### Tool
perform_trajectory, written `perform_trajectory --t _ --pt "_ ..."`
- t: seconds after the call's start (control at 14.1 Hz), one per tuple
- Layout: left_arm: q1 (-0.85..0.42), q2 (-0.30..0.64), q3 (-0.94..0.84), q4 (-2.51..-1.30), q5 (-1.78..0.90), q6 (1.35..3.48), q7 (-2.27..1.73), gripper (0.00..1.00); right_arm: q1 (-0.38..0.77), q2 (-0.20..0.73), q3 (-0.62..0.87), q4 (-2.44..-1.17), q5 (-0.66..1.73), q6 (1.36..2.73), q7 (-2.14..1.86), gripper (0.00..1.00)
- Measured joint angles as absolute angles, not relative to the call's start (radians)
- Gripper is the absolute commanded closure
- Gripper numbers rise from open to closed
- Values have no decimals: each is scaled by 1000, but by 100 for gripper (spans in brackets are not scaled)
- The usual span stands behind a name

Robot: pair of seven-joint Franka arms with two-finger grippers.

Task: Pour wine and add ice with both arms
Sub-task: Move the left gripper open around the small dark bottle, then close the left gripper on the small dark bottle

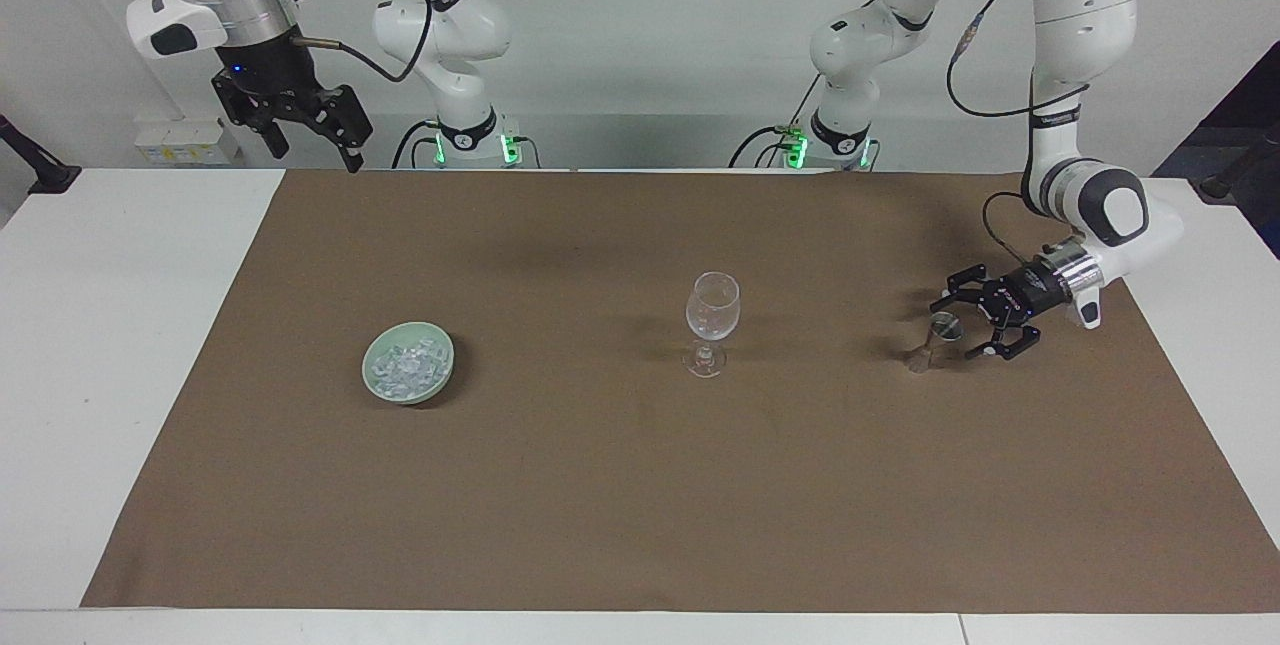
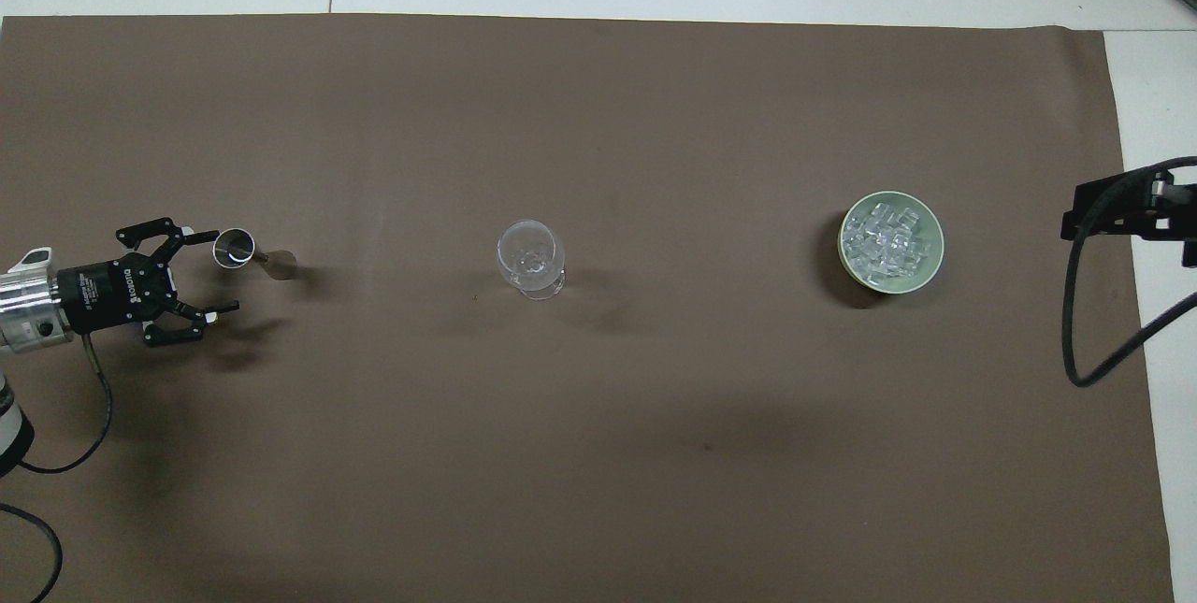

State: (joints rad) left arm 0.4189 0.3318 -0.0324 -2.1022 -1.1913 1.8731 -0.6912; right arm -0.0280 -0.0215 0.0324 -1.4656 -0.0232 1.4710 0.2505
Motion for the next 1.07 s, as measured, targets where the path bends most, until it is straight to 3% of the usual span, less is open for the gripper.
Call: perform_trajectory --t 1.07 --pt "315 333 -37 -2130 -1334 1990 -654 0 -28 -22 32 -1468 -23 1471 250 0"
